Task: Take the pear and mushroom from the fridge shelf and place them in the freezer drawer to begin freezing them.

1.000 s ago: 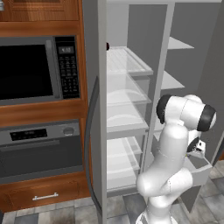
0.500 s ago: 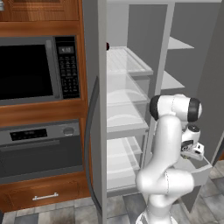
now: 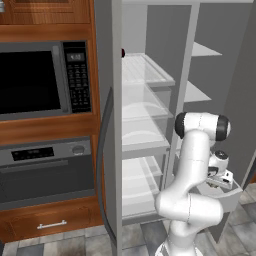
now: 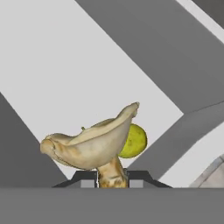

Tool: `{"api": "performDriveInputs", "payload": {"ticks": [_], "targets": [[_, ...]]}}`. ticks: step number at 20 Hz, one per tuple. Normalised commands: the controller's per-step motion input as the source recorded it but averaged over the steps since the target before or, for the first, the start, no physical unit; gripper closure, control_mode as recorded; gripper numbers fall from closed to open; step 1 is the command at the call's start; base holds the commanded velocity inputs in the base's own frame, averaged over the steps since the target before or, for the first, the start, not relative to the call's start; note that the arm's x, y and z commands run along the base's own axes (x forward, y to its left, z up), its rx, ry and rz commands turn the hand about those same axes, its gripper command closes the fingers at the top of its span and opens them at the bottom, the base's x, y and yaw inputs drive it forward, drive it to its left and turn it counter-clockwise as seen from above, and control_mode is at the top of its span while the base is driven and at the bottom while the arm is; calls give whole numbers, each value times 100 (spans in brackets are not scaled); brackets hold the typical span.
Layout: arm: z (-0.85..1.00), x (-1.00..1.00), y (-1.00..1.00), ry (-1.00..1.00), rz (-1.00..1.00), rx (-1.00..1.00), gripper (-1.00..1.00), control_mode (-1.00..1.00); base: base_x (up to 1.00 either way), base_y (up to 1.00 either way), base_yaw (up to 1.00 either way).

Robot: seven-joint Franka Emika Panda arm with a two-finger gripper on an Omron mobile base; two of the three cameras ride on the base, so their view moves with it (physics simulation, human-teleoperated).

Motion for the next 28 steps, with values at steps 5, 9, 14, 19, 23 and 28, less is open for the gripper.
{"api": "performDriveInputs", "payload": {"ticks": [5,9,14,19,23,28], "targets": [[-30,36,-10,0,0,0,100,-100,0,0,0],[-25,48,-23,0,0,0,-100,-100,0,0,0],[-3,17,-9,1,0,0,-100,-100,0,0,0],[10,0,0,1,0,1,-100,-100,0,0,0],[52,0,1,0,0,0,-100,-100,0,0,0],[96,-6,19,-10,0,0,-100,-100,0,0,0]]}}
